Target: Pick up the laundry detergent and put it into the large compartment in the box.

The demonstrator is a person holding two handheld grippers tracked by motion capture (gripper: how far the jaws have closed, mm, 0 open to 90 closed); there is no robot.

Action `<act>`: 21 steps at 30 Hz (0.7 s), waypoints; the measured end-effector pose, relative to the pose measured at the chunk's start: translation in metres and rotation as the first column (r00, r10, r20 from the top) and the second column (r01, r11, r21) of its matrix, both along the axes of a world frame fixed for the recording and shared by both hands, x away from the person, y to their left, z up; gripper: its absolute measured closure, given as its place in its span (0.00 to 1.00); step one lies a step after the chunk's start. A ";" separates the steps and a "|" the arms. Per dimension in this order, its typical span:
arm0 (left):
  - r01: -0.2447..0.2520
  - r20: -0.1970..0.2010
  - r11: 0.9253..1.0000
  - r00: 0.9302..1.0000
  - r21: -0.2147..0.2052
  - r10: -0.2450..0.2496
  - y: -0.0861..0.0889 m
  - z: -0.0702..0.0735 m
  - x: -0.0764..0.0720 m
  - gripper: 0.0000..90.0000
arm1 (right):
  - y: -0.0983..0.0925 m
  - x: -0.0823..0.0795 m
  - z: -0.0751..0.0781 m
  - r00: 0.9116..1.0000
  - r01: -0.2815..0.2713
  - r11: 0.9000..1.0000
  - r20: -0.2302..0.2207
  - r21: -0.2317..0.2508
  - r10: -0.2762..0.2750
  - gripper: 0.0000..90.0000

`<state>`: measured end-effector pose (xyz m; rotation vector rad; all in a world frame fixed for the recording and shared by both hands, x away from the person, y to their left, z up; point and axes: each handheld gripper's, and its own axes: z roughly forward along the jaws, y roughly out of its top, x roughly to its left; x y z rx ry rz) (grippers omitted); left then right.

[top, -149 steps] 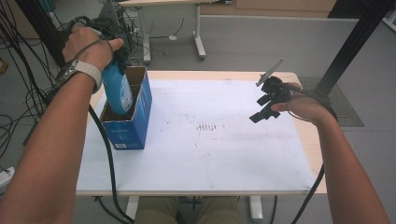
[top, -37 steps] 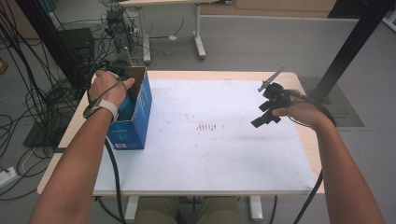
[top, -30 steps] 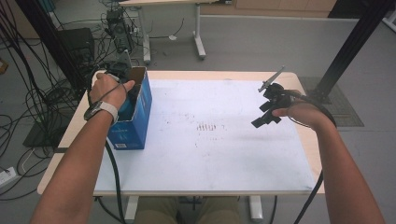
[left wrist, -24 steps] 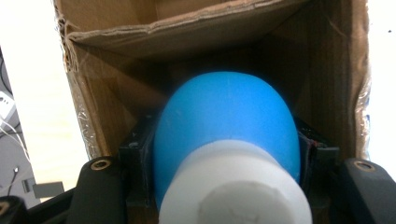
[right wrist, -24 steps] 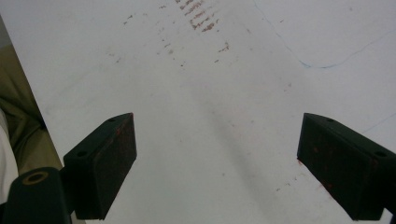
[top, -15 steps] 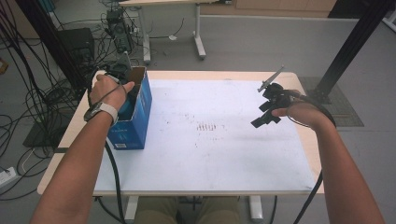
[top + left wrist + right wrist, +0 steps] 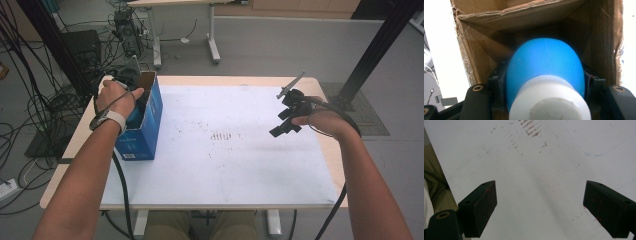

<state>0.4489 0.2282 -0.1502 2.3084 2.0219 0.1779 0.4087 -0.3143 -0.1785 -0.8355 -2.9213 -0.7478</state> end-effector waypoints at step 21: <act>0.000 0.003 1.000 1.000 0.000 0.000 0.000 0.000 -0.001 0.41 | 0.001 -0.001 0.001 1.000 0.001 1.000 -0.001 -0.004 -0.001 0.13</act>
